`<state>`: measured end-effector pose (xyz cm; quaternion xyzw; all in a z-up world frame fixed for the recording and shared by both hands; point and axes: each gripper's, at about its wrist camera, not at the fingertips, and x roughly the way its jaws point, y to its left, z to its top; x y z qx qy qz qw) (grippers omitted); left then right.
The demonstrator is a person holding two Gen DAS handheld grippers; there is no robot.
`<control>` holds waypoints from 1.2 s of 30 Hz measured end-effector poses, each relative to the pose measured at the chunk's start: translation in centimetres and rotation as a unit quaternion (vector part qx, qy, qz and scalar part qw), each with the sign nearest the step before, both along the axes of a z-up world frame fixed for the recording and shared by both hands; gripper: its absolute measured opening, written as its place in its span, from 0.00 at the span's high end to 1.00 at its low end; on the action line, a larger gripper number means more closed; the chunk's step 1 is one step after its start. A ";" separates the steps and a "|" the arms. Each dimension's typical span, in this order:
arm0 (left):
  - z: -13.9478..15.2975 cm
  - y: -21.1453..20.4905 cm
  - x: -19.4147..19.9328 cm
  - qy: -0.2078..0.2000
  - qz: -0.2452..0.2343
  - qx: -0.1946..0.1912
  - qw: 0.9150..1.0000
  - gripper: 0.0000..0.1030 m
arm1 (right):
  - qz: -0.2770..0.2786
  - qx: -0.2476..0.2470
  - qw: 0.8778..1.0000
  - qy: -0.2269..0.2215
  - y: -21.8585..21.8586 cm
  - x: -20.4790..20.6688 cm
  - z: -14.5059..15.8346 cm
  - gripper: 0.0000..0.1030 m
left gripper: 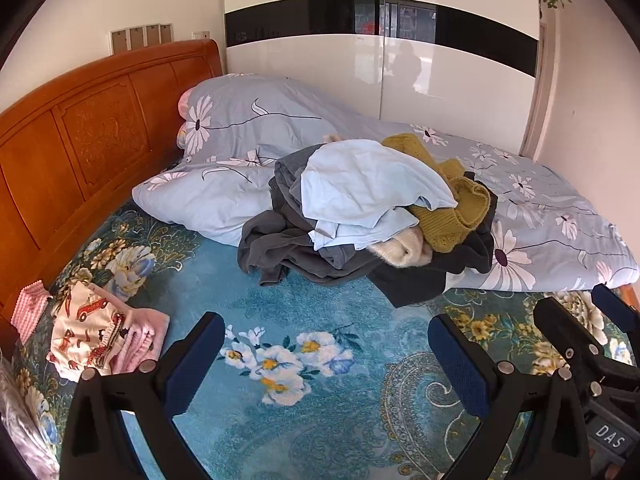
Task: Fold clothes
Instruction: 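Move both grippers toward the clothes pile on the bed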
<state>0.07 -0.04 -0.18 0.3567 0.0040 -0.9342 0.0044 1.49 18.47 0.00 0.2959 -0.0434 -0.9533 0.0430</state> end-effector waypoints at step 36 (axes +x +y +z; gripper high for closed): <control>-12.7 -3.9 -3.3 -0.026 0.080 0.154 0.984 0.00 | -0.010 0.113 0.992 -0.057 -4.2 -6.4 -7.6 0.03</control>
